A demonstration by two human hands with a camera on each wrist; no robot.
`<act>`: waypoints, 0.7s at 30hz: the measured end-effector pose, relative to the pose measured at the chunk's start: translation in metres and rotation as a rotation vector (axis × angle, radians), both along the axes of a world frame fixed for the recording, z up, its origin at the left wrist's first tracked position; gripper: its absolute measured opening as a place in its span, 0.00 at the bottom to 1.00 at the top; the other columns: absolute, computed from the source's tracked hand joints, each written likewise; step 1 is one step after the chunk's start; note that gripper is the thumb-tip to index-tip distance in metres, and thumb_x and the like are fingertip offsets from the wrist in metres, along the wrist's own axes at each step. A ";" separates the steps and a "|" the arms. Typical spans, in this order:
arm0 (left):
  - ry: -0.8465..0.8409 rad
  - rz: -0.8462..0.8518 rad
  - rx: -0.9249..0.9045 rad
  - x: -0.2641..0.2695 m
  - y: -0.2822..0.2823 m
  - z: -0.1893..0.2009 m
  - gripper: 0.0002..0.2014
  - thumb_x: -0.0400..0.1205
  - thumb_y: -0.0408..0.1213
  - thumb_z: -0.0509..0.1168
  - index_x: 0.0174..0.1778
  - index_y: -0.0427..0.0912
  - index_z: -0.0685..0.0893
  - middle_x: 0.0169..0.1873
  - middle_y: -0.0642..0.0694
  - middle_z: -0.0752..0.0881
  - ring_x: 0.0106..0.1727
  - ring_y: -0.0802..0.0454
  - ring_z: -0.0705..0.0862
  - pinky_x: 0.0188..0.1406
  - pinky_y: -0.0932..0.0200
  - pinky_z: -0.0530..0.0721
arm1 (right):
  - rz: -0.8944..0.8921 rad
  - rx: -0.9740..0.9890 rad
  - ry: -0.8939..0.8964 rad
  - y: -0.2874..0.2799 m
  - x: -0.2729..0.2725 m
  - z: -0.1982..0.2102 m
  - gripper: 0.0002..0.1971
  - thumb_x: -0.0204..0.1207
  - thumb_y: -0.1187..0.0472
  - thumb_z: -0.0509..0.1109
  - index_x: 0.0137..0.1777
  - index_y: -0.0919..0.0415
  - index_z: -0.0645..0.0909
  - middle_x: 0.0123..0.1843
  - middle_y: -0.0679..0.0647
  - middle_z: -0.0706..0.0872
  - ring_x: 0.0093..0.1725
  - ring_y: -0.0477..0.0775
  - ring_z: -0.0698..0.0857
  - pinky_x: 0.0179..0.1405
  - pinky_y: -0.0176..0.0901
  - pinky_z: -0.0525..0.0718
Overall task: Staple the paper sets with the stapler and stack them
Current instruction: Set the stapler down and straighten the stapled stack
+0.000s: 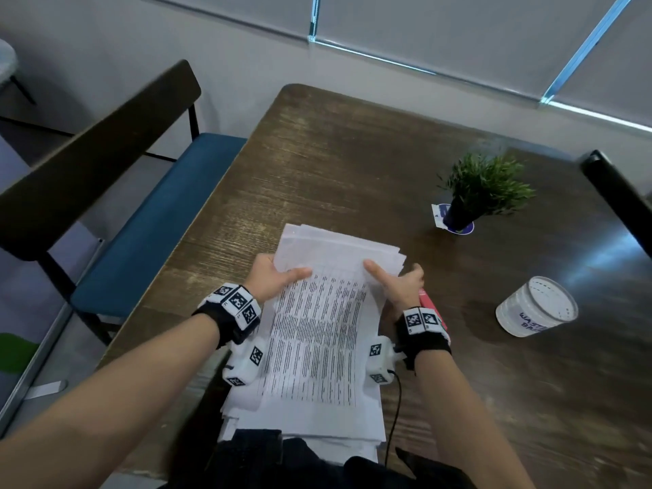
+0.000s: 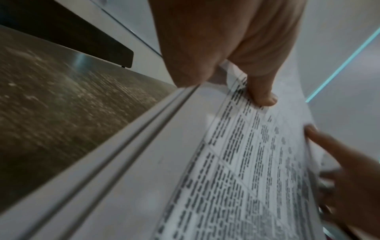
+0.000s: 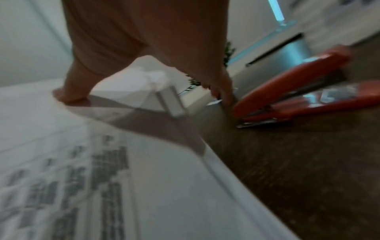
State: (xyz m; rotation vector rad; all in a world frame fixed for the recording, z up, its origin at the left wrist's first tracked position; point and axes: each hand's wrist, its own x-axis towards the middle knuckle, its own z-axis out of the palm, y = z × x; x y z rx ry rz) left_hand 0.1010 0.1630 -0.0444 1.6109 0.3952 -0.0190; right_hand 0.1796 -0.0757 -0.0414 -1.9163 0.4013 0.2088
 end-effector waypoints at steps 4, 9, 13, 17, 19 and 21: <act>-0.070 0.040 -0.076 0.010 -0.001 0.027 0.15 0.68 0.33 0.81 0.48 0.42 0.86 0.46 0.46 0.91 0.47 0.55 0.90 0.50 0.56 0.89 | 0.251 0.266 -0.004 -0.007 -0.009 0.006 0.42 0.45 0.43 0.90 0.61 0.60 0.84 0.58 0.55 0.90 0.57 0.52 0.89 0.67 0.55 0.82; -0.199 -0.010 -0.116 0.018 -0.010 0.076 0.27 0.63 0.35 0.82 0.58 0.42 0.83 0.53 0.48 0.89 0.56 0.54 0.88 0.50 0.64 0.87 | 0.170 0.378 -0.318 0.004 -0.014 0.055 0.22 0.59 0.63 0.86 0.54 0.60 0.86 0.48 0.52 0.93 0.53 0.50 0.91 0.61 0.50 0.86; -0.392 -0.008 -0.095 0.017 -0.018 0.131 0.20 0.69 0.29 0.79 0.52 0.49 0.82 0.49 0.54 0.87 0.48 0.69 0.87 0.47 0.70 0.85 | 0.143 0.475 -0.582 0.012 -0.022 0.106 0.14 0.67 0.73 0.80 0.48 0.58 0.84 0.42 0.44 0.92 0.46 0.42 0.91 0.46 0.34 0.86; -0.540 -0.005 -0.085 0.017 -0.019 0.164 0.17 0.73 0.28 0.76 0.54 0.46 0.82 0.49 0.53 0.87 0.48 0.68 0.87 0.47 0.68 0.86 | 0.133 0.590 -0.701 0.017 -0.027 0.127 0.15 0.63 0.67 0.81 0.50 0.63 0.85 0.45 0.50 0.93 0.49 0.52 0.91 0.49 0.44 0.88; -0.544 -0.011 -0.067 0.017 -0.015 0.166 0.16 0.73 0.29 0.77 0.53 0.47 0.82 0.49 0.53 0.88 0.48 0.68 0.88 0.46 0.69 0.85 | 0.126 0.589 -0.695 0.017 -0.026 0.129 0.14 0.65 0.71 0.80 0.50 0.63 0.85 0.44 0.49 0.93 0.48 0.51 0.91 0.48 0.43 0.88; -0.515 -0.021 -0.073 0.017 -0.010 0.160 0.17 0.72 0.28 0.77 0.54 0.46 0.83 0.51 0.51 0.88 0.50 0.64 0.88 0.48 0.66 0.86 | 0.118 0.559 -0.673 0.017 -0.025 0.126 0.14 0.66 0.75 0.79 0.48 0.61 0.84 0.40 0.45 0.92 0.45 0.45 0.91 0.44 0.37 0.87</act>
